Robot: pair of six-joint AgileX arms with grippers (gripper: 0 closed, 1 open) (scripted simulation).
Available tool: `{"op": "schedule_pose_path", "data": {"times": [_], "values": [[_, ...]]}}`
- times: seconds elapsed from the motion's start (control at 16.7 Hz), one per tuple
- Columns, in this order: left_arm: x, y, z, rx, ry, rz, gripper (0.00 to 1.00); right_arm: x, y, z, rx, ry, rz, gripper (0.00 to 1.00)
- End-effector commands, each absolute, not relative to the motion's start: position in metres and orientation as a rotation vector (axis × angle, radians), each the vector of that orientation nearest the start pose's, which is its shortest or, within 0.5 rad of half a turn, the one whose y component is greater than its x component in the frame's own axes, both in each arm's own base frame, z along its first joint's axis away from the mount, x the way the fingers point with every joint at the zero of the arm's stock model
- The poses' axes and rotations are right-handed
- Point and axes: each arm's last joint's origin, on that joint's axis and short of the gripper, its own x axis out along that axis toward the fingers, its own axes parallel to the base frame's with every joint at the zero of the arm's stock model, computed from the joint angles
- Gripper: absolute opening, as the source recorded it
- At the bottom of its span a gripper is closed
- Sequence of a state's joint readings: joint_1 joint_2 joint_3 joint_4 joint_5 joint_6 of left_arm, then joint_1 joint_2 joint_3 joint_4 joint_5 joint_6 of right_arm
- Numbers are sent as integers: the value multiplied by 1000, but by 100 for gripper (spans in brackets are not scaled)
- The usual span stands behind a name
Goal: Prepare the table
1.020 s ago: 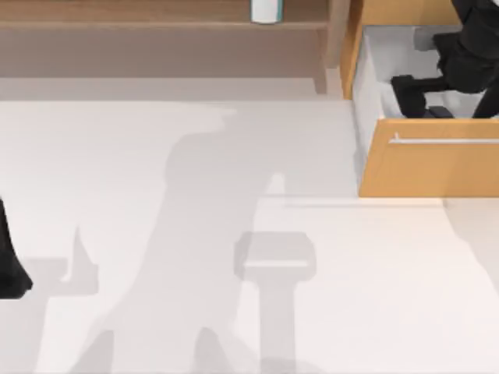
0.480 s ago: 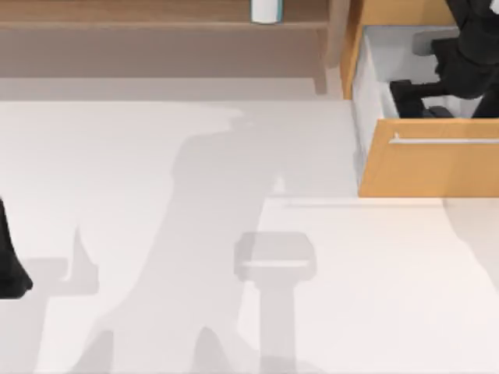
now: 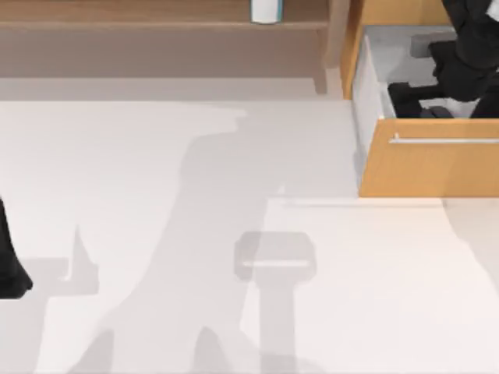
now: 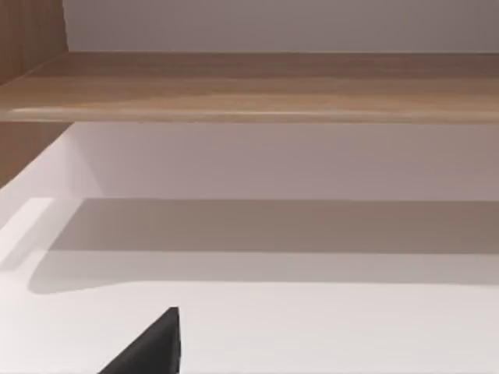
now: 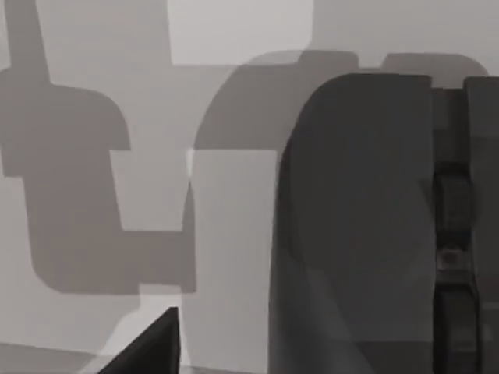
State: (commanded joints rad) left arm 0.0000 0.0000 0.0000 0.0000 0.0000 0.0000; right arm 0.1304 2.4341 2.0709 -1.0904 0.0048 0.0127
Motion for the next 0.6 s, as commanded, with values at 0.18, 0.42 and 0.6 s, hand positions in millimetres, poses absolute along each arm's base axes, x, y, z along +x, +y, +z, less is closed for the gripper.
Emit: {"op": "schedule_pose_path", "data": {"times": [0.18, 0.42, 0.6], "values": [[106, -1, 160, 0, 0, 0, 100, 485, 69, 131, -92, 1464, 108, 100], [106, -1, 160, 0, 0, 0, 100, 485, 69, 131, -92, 1464, 108, 92], [106, -1, 160, 0, 0, 0, 100, 485, 69, 131, -92, 1464, 108, 70]]}}
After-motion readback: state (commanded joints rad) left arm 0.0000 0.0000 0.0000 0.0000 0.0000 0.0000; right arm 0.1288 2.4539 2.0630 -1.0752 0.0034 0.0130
